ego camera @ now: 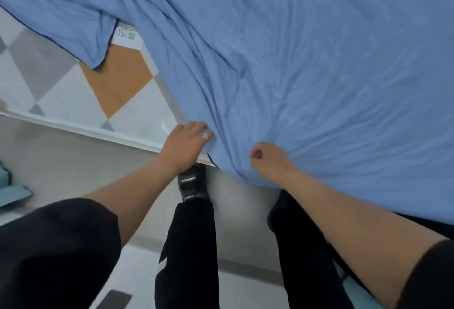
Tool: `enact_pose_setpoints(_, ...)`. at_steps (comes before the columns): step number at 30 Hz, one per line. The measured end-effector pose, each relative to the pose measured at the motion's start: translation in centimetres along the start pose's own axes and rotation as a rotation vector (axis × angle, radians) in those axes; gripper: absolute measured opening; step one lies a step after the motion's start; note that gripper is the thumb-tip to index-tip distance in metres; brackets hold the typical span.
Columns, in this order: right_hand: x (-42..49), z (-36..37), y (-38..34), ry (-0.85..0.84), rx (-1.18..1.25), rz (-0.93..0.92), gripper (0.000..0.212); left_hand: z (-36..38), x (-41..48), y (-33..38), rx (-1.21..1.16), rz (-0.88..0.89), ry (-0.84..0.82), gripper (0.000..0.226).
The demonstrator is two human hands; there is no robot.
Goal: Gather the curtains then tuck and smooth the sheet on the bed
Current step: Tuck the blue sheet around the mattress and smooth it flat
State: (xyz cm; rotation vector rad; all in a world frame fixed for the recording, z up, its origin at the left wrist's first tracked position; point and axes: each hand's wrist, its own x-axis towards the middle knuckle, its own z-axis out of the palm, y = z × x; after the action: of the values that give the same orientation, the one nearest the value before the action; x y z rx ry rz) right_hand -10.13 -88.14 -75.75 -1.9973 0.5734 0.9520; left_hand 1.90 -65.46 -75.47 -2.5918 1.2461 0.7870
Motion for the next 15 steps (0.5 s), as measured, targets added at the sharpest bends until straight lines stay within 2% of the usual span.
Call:
enact_pose_setpoints(3,2.3,4.3,-4.6,0.031,0.137,-0.021,0.021,0.9,1.8,-3.8,0.088,0.090,0.091,0.050)
enact_pose_setpoints(5,3.5,7.7,-6.8,0.092,0.174,-0.003,0.043,1.7,3.4,-5.6,0.127,0.202,0.131,0.041)
enact_pose_setpoints(8,4.8,11.6,-8.8,0.313,-0.049,0.045,0.063,2.5,5.4,-7.2,0.131,0.340,0.209,0.025)
enact_pose_setpoints(11,5.2,13.3,-9.5,0.481,-0.290,0.129,0.059,2.5,5.8,-8.0,0.093,0.453,0.248,0.023)
enact_pose_setpoints(13,5.6,13.3,-9.9,0.476,-0.264,0.213,0.052,2.4,4.7,-9.0,0.039,0.475,0.228,0.027)
enact_pose_setpoints(15,5.5,12.9,-10.2,0.439,-0.167,0.219,0.036,2.1,3.1,-9.9,0.000,0.475,0.121,0.034)
